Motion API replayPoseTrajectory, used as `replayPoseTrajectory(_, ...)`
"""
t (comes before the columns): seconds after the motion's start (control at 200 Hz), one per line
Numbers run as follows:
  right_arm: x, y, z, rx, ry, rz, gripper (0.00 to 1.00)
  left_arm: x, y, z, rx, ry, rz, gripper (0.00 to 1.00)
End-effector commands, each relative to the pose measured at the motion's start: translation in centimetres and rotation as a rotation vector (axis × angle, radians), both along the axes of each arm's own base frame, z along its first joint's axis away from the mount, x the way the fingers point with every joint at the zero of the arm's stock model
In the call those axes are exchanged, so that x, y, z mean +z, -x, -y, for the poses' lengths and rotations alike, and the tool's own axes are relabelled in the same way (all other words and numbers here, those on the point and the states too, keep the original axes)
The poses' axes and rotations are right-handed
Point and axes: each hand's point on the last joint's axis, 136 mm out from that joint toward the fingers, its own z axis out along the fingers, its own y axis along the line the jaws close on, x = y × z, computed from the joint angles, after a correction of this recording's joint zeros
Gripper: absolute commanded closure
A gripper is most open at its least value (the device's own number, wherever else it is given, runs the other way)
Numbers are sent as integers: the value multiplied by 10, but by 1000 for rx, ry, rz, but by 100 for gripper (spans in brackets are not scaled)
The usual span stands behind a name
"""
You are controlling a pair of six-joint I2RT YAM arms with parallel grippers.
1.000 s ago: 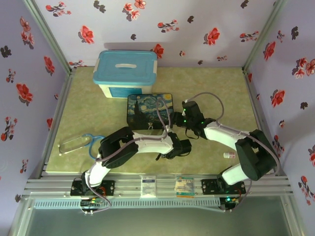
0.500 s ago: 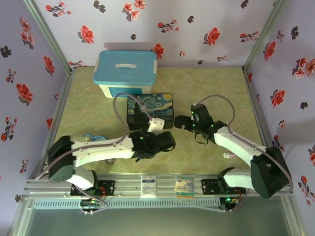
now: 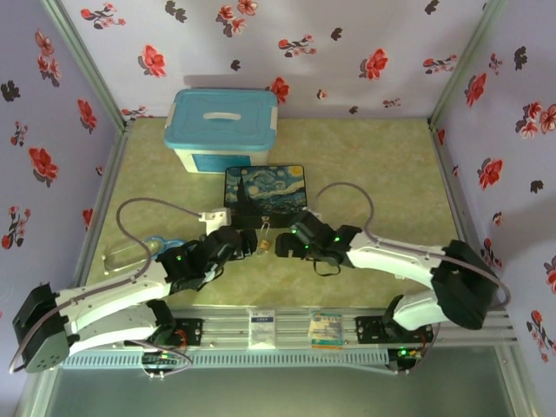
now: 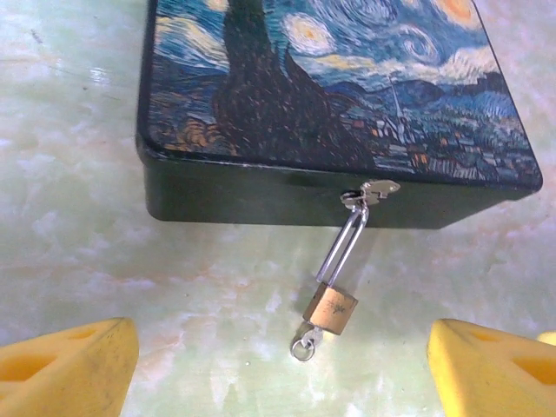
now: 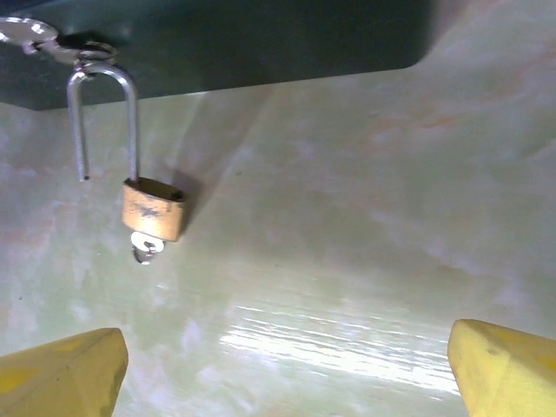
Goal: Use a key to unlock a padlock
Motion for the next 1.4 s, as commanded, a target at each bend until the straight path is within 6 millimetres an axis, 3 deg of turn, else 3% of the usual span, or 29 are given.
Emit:
replayPoseTrajectory(0.0, 17, -15, -22, -136, -113, 52, 7, 5, -5, -3, 51, 108, 25, 14)
replayPoseTrajectory(0.225, 5, -21, -44, -158, -114, 12, 16, -2, -7, -20, 110, 220, 53, 15)
replayPoseTrajectory(0.465, -13, -21, -65, -188, -169, -43, 19, -17, -6, -23, 143, 276, 37, 15)
replayPoseTrajectory(0.675, -25, -25, -69, -222, -158, -44, 23, -26, -4, -25, 154, 287, 27, 15)
replayPoseTrajectory(0.86, -31, -27, -72, -236, -140, -50, 24, -23, -6, -24, 163, 311, 35, 15)
replayPoseTrajectory(0.875, -32, -26, -73, -234, -138, -51, 24, -33, -3, -28, 166, 291, 23, 15)
replayPoseTrajectory(0.92, -33, -26, -75, -230, -138, -56, 24, -35, -3, -29, 168, 292, 21, 15)
replayPoseTrajectory(1.22, -45, -27, -77, -229, -121, -55, 39, -42, -2, -33, 176, 288, 16, 15)
replayPoseTrajectory(1.395, -50, -28, -76, -232, -113, -56, 40, -44, 0, -36, 179, 292, 14, 15)
